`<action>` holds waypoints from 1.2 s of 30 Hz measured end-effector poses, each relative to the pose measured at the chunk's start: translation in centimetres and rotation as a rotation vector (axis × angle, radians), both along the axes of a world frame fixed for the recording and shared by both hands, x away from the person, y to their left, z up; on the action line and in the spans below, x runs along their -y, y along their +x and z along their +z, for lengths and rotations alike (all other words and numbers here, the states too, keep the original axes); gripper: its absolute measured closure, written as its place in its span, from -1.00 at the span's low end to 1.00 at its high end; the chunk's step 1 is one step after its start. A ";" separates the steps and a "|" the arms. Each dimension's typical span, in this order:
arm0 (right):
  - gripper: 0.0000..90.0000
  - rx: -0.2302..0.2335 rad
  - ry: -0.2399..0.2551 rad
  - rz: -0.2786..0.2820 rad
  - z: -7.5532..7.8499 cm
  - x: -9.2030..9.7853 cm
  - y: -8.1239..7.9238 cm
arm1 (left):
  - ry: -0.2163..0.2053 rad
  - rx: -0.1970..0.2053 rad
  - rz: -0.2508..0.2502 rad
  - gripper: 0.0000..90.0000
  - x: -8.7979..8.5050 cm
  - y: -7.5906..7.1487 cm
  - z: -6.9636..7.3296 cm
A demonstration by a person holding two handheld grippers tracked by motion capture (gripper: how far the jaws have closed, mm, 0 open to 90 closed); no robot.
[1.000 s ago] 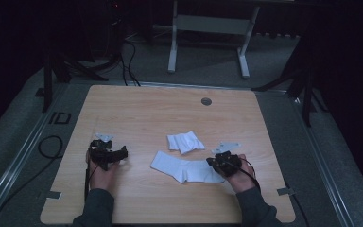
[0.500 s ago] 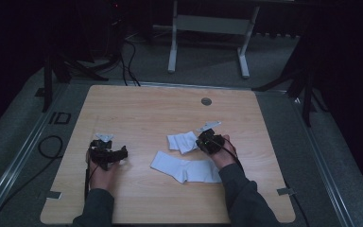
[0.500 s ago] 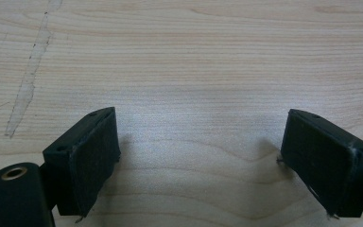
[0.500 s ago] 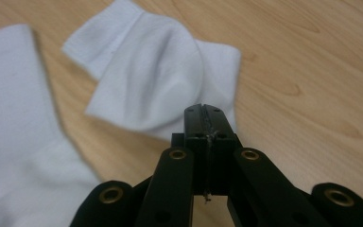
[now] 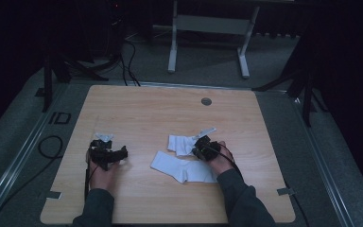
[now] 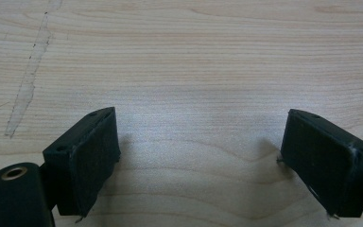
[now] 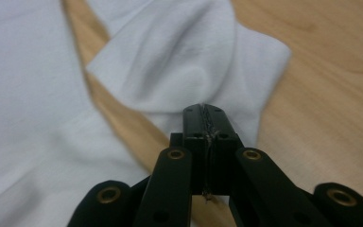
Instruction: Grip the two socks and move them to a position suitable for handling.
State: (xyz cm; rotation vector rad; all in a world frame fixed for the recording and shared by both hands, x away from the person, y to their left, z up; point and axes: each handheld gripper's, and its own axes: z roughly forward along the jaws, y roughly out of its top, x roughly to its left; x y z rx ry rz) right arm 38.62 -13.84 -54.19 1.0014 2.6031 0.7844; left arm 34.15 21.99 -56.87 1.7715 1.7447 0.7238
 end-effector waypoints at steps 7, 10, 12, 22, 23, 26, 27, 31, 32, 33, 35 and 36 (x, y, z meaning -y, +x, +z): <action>0.80 0.016 0.015 0.016 1.0 0.0 -0.6 | 0.000 0.000 0.000 -0.73 0.0 0.0 0.0; 0.75 0.030 0.028 -0.001 1.4 -0.1 -0.3 | 0.000 0.000 0.000 -0.73 0.0 0.0 0.0; 0.65 0.035 0.037 -0.018 1.7 -0.5 0.3 | 0.000 -0.001 -0.001 -0.73 0.0 0.0 0.0; 0.84 -0.030 0.051 -0.047 0.8 -1.3 2.0 | 0.000 -0.001 -0.001 -0.73 0.0 0.0 0.0; 0.93 -0.024 0.055 -0.041 0.9 -1.3 1.9 | 0.000 -0.001 -0.001 -0.73 0.0 0.0 0.0; 0.96 -0.010 0.072 -0.027 1.7 -1.2 1.5 | 0.000 -0.001 -0.001 -0.73 0.0 0.0 0.0; 0.96 0.000 0.079 -0.023 2.0 -1.1 1.4 | 0.000 -0.001 -0.001 -0.73 0.0 0.0 0.0; 0.97 0.036 0.097 -0.017 3.4 -0.7 0.8 | -0.002 0.001 0.001 -0.73 0.0 0.0 0.0; 0.97 0.042 0.104 -0.017 3.7 -0.6 0.7 | -0.002 0.001 0.001 -0.73 0.0 0.0 0.0; 0.97 0.052 0.110 -0.015 4.1 -0.5 0.5 | 0.000 0.001 0.000 -0.73 0.0 0.0 0.0; 0.97 0.063 0.118 -0.013 4.4 -0.3 0.4 | 0.000 0.001 0.000 -0.73 0.0 0.0 0.0; 0.97 0.069 0.122 -0.011 4.8 -0.2 0.3 | -0.002 0.003 0.002 -0.73 0.0 0.0 0.0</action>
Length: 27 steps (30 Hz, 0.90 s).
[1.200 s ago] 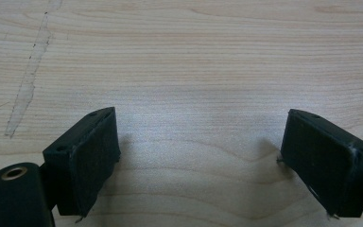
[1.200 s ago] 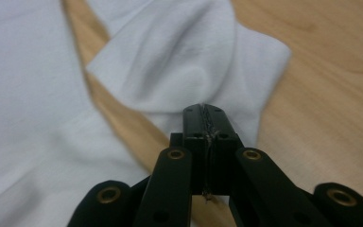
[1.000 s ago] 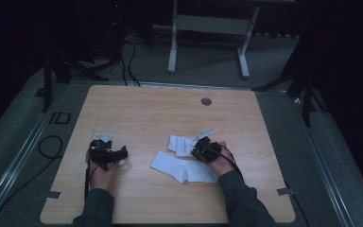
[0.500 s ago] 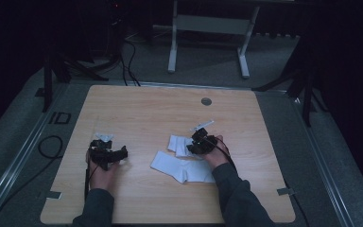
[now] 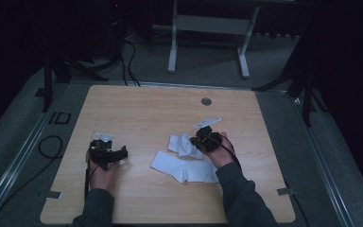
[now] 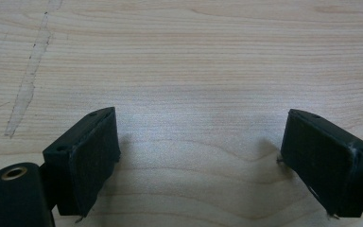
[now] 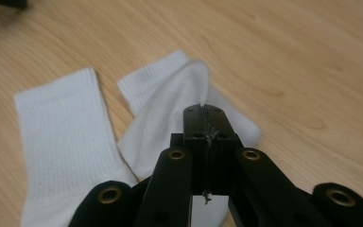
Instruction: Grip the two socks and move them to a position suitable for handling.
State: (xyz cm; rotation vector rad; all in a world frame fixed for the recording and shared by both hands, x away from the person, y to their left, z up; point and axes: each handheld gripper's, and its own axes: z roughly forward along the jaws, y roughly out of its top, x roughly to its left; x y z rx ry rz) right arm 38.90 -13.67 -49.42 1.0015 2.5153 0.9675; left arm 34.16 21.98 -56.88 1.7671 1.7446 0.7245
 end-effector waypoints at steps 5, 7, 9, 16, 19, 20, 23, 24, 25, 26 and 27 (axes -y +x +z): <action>0.97 0.033 0.008 -0.003 1.4 1.0 -0.5 | 0.000 -0.002 0.000 -0.73 0.0 0.0 0.0; 0.97 0.044 0.009 -0.011 1.9 1.7 -0.6 | 0.000 -0.002 0.000 -0.73 0.0 0.0 0.0; 0.97 0.050 0.010 -0.014 2.1 2.2 -0.6 | 0.000 -0.002 0.000 -0.73 0.0 0.0 0.0; 0.97 0.051 0.002 -0.051 2.3 4.4 -0.6 | 0.001 -0.004 -0.002 -0.73 0.0 0.0 0.0; 0.97 0.049 -0.009 -0.061 2.2 5.1 -0.5 | 0.001 -0.003 -0.002 -0.73 0.0 0.0 0.0; 0.97 0.049 -0.013 -0.064 2.1 5.3 -0.5 | 0.002 -0.004 -0.002 -0.73 0.0 0.0 0.0; 0.97 0.045 -0.021 -0.072 2.0 6.0 -0.5 | 0.002 -0.004 -0.002 -0.73 0.0 0.0 0.0; 0.97 0.043 -0.024 -0.077 2.0 6.2 -0.5 | 0.002 -0.004 -0.002 -0.73 0.0 0.0 0.0; 0.97 0.042 -0.027 -0.080 1.9 6.4 -0.5 | 0.002 -0.003 -0.002 -0.73 0.0 0.0 0.0; 0.97 0.042 -0.028 -0.081 1.9 6.6 -0.5 | 0.002 -0.004 -0.002 -0.73 0.0 0.0 0.0; 0.97 0.042 -0.030 -0.086 1.8 6.8 -0.4 | 0.002 -0.004 -0.002 -0.73 0.0 0.0 0.0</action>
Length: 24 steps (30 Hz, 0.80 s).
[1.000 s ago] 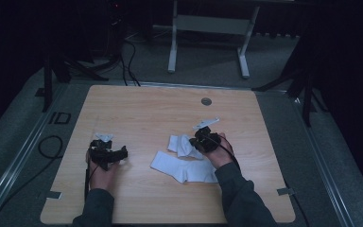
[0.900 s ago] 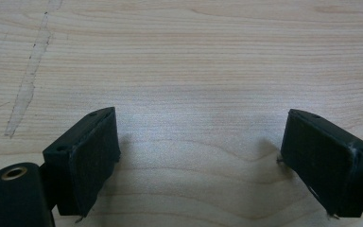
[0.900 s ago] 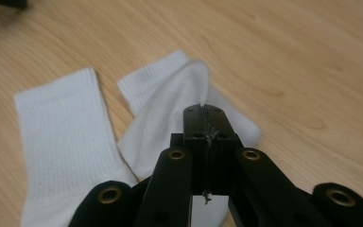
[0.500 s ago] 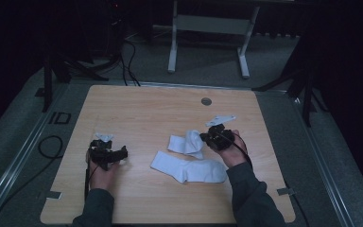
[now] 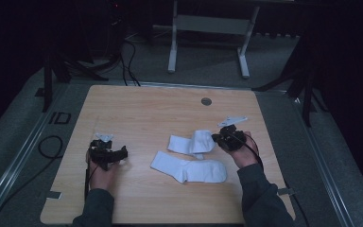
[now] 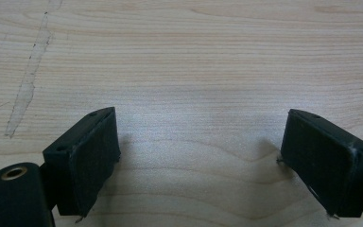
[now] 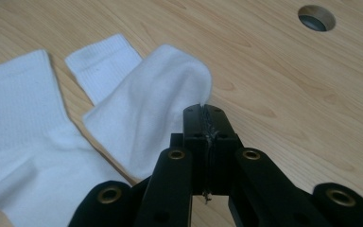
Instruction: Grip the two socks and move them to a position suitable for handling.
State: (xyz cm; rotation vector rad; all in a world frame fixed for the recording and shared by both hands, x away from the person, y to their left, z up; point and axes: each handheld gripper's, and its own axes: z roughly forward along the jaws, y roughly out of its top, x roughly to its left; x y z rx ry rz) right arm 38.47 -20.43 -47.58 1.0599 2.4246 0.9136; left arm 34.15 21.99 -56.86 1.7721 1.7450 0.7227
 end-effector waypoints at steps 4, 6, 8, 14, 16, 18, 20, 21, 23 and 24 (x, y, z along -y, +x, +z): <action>0.97 -0.003 0.006 -0.014 0.0 0.8 0.1 | 0.000 0.000 0.000 -0.73 0.0 0.0 0.0; 0.97 -0.002 0.013 -0.022 0.1 1.1 0.2 | 0.000 0.000 0.000 -0.73 0.0 0.0 0.0; 0.97 -0.002 0.022 -0.031 0.2 1.5 0.2 | 0.000 0.000 0.000 -0.73 0.0 0.0 0.0; 0.97 -0.001 0.030 -0.053 0.4 2.7 0.1 | 0.000 0.000 0.000 -0.73 0.0 0.0 0.0; 0.97 -0.002 0.031 -0.060 0.5 3.1 0.1 | 0.000 0.000 0.000 -0.73 0.0 0.0 0.0; 0.97 -0.003 0.032 -0.068 0.5 3.5 0.1 | 0.000 0.000 0.000 -0.73 0.0 0.0 0.0; 0.97 -0.002 0.028 -0.077 0.5 3.9 0.1 | 0.000 0.000 0.000 -0.73 0.0 0.0 0.0; 0.97 0.000 0.022 -0.079 0.5 4.1 0.1 | 0.000 0.000 0.000 -0.73 0.0 0.0 0.0; 0.97 -0.002 0.019 -0.089 0.4 4.7 0.2 | 0.000 0.000 0.000 -0.73 0.0 0.0 0.0; 0.97 -0.008 0.020 -0.095 0.4 4.9 0.2 | 0.000 0.000 0.000 -0.73 0.0 0.0 0.0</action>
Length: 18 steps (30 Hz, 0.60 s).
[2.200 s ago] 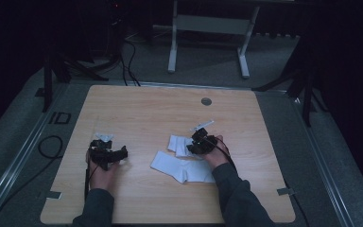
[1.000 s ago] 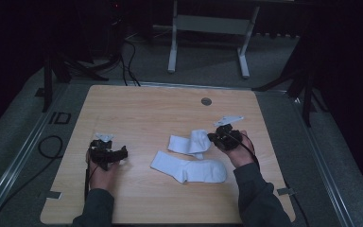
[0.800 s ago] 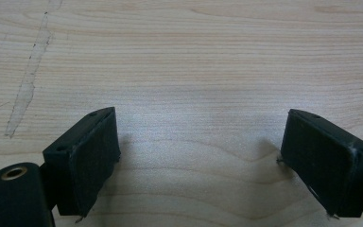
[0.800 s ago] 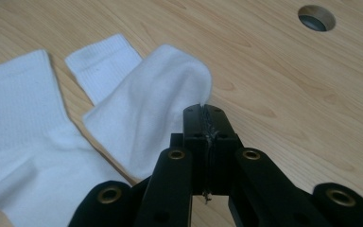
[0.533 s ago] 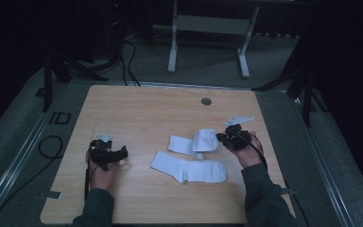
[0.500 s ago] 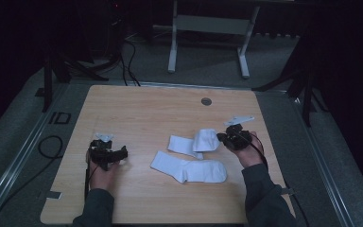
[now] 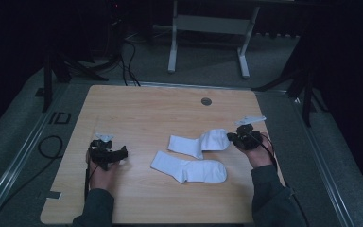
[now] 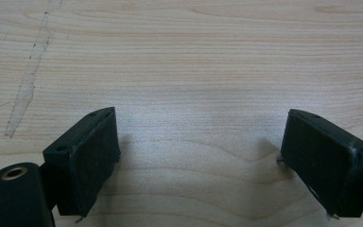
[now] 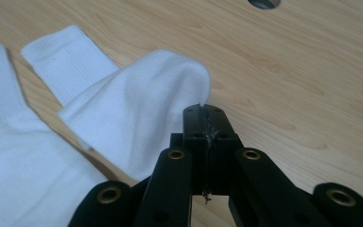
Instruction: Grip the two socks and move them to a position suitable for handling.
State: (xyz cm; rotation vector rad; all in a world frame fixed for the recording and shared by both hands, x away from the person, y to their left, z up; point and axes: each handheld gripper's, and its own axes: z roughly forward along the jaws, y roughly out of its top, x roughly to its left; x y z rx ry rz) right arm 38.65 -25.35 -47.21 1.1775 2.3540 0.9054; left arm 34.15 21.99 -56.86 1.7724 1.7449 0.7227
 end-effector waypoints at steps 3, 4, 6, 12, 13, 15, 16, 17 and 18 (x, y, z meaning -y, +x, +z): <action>0.97 -0.002 -0.016 -0.014 -0.2 0.6 0.0 | 0.000 0.000 0.000 -0.73 0.0 0.0 0.0; 0.97 -0.004 -0.020 -0.017 -0.2 0.8 0.0 | 0.000 0.000 0.000 -0.73 0.0 0.0 0.0; 0.97 -0.004 -0.029 -0.027 -0.4 1.2 0.0 | 0.000 0.000 0.000 -0.73 0.0 0.0 0.0; 0.97 -0.024 -0.082 -0.074 -1.5 2.4 0.6 | 0.000 0.000 0.000 -0.73 0.0 0.0 0.0; 0.97 -0.024 -0.082 -0.074 -1.5 2.4 0.6 | 0.000 0.000 0.000 -0.73 0.0 0.0 0.0; 0.97 -0.028 -0.092 -0.088 -1.9 2.8 0.8 | 0.000 0.000 0.000 -0.73 0.0 0.0 0.0; 0.97 -0.035 -0.091 -0.096 -2.1 3.0 1.0 | 0.000 0.000 0.000 -0.73 0.0 0.0 0.0; 0.96 -0.037 -0.091 -0.100 -2.2 3.2 1.1 | 0.000 0.000 0.000 -0.73 0.0 0.0 0.0; 0.95 -0.039 -0.092 -0.105 -2.3 3.3 1.1 | 0.000 0.000 0.000 -0.73 0.0 0.0 0.0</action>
